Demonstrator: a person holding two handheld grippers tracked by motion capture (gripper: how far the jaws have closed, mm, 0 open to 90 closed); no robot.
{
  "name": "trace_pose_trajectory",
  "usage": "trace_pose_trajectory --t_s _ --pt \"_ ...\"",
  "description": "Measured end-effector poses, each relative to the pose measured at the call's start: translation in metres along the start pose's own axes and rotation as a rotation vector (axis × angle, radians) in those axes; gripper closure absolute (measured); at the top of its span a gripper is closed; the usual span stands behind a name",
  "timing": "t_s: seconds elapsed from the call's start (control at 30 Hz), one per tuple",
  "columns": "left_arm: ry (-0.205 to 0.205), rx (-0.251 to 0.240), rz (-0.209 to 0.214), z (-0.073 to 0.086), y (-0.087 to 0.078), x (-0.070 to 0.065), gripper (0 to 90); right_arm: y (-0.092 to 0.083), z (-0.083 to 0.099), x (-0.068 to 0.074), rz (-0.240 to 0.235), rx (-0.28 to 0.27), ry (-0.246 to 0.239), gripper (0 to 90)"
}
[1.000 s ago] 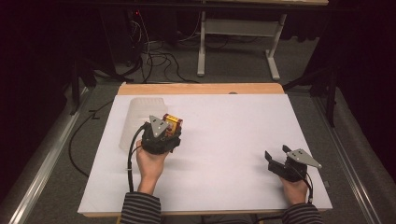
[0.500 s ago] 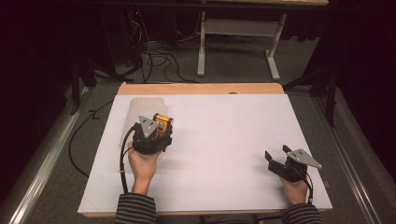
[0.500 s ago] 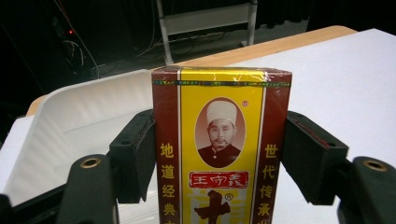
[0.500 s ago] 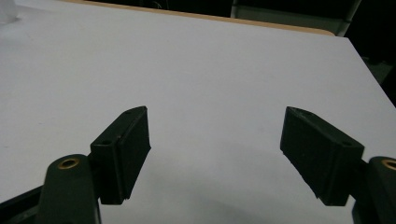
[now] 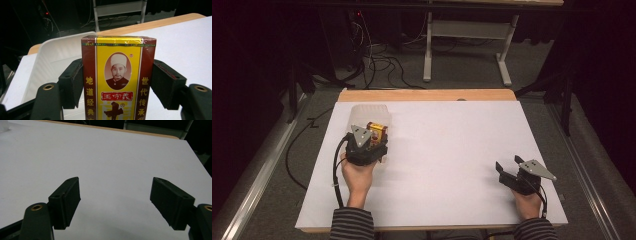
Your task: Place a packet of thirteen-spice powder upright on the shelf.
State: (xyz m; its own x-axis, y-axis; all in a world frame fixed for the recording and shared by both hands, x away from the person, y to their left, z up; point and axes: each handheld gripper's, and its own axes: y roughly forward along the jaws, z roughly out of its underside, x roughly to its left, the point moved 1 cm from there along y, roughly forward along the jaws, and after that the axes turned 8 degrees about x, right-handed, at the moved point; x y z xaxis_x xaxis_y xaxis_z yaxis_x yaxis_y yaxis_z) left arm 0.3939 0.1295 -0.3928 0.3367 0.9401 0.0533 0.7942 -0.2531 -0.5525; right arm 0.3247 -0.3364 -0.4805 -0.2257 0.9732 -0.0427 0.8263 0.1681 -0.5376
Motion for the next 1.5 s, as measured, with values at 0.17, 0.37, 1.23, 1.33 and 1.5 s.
trace_pose_trajectory --t_s 0.17,0.37,1.23,1.33,1.5 --pt "-0.029 0.002 -0.019 0.007 0.000 0.008 32.6 0.000 0.000 0.000 0.000 0.002 -0.001 24.4" --pt "-0.034 0.008 -0.037 0.010 0.001 0.012 32.6 0.000 0.000 0.000 0.000 0.002 -0.002 24.4" --pt "-0.056 0.044 -0.072 0.033 0.005 0.020 32.4 0.000 0.000 0.000 0.000 0.005 0.000 24.4" --pt "-0.055 0.055 -0.073 0.037 0.005 0.020 32.4 0.000 0.000 0.000 0.001 0.004 -0.002 24.4" --pt "-0.059 0.058 -0.080 0.041 0.003 0.022 32.3 0.000 0.000 0.000 0.001 0.005 -0.001 24.4"
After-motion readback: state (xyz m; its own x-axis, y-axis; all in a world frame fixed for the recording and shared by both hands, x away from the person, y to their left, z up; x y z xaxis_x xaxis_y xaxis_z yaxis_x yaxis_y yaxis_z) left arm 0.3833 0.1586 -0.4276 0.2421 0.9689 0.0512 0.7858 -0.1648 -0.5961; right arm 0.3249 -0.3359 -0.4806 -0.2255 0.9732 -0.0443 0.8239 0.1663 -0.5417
